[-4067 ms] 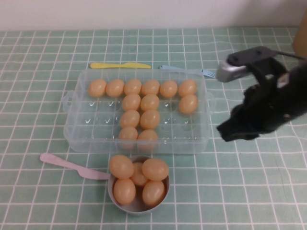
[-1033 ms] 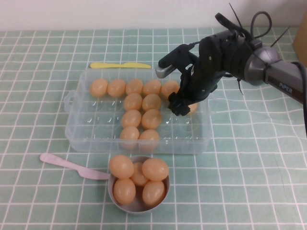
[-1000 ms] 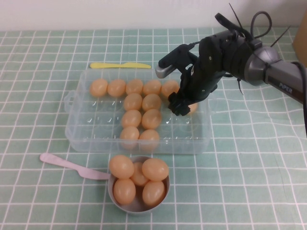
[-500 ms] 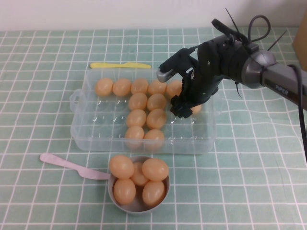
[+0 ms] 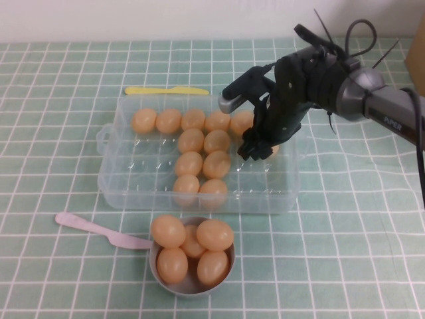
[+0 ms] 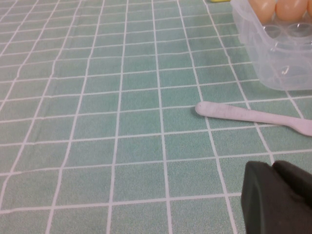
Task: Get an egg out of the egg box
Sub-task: Pick up the egg from the plastic box, then place the egg in the bowl
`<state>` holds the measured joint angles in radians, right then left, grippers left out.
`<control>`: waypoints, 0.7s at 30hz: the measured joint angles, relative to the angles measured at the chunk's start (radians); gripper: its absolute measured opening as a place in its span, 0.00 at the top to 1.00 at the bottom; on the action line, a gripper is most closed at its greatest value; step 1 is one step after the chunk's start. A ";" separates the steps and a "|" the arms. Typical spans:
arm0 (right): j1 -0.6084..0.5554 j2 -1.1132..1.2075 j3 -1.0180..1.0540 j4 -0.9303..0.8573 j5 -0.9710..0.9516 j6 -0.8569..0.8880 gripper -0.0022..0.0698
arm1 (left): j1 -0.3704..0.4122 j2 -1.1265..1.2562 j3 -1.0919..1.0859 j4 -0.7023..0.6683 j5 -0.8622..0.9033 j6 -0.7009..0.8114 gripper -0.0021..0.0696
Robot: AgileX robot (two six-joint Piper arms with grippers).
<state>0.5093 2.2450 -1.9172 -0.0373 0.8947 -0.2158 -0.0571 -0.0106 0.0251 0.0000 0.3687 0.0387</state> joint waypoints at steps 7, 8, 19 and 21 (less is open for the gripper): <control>0.007 -0.158 0.000 0.015 0.106 0.091 0.45 | 0.000 0.000 0.000 0.000 0.000 0.000 0.98; 0.013 -0.184 0.003 0.016 0.124 0.122 0.45 | 0.000 0.000 0.000 0.000 0.000 0.000 0.98; 0.218 -0.547 0.366 0.235 0.167 0.186 0.45 | 0.000 0.000 0.000 0.000 0.000 0.000 0.98; 0.258 -0.570 0.406 0.277 0.171 0.137 0.45 | 0.000 0.000 0.000 0.000 0.000 0.000 0.98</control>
<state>0.7669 1.6748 -1.5113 0.2397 1.0660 -0.0789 -0.0571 -0.0106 0.0251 0.0000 0.3687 0.0387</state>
